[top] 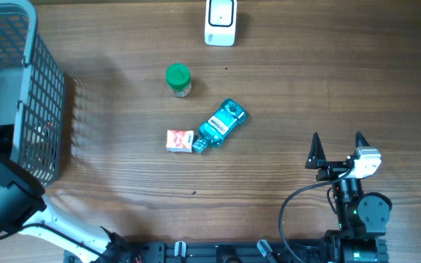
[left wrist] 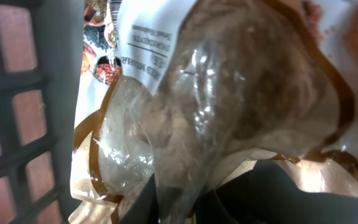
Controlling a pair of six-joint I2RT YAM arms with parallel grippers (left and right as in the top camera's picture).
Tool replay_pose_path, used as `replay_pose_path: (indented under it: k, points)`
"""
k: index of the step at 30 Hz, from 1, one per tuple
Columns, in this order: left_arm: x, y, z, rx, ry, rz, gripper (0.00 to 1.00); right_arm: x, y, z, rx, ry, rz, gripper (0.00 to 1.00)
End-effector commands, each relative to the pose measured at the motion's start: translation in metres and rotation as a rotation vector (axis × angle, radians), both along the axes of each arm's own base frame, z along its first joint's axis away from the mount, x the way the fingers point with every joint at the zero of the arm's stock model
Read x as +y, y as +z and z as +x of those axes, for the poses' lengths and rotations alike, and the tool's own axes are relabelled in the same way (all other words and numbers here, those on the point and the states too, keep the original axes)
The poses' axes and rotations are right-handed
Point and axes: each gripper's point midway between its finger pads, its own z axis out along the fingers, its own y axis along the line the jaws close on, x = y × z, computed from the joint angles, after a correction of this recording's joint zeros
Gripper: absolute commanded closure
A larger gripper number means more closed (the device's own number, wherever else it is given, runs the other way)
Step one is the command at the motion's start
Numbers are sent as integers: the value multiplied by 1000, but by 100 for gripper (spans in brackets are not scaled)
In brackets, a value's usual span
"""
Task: Scan the item barcode
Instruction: 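Lift the bread bag out and drop it near the jar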
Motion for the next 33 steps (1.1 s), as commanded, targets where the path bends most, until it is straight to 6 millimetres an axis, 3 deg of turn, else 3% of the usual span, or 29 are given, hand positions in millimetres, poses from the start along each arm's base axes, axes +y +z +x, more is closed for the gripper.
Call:
replay_pose_path:
  k: [1,7,12,14,17,18,20,22,25,28,33]
  points:
    - [6,38,10,-59,4,35,90,-3,1,0,-4,-13,-6,0]
    - [15,119,20,-181,-1,150,92,-3,1,0,-4,-13,-6,0]
    - [5,199,16,-322,-10,252,96,-3,1,0,-4,-13,-6,0]
    - [-10,246,18,-462,-27,288,96,-3,1,0,-4,-13,-6,0]
    - [-50,315,29,-750,-105,276,96,-3,1,0,-4,-13,-6,0]
    - [-59,328,31,-808,-127,271,96,-3,1,0,-4,-13,-6,0]
    - [-95,368,35,-983,-223,252,94,-3,1,0,-4,-13,-6,0]
    - [-131,393,36,-1093,-321,221,94,-3,1,0,-4,-13,-6,0]
    - [-192,410,45,-1173,-499,139,93,-3,1,0,-4,-13,-6,0]
    - [-243,400,64,-1128,-709,97,92,-3,1,0,-4,-13,-6,0]
    - [-258,337,87,-775,-828,270,91,-3,1,0,-4,-13,-6,0]
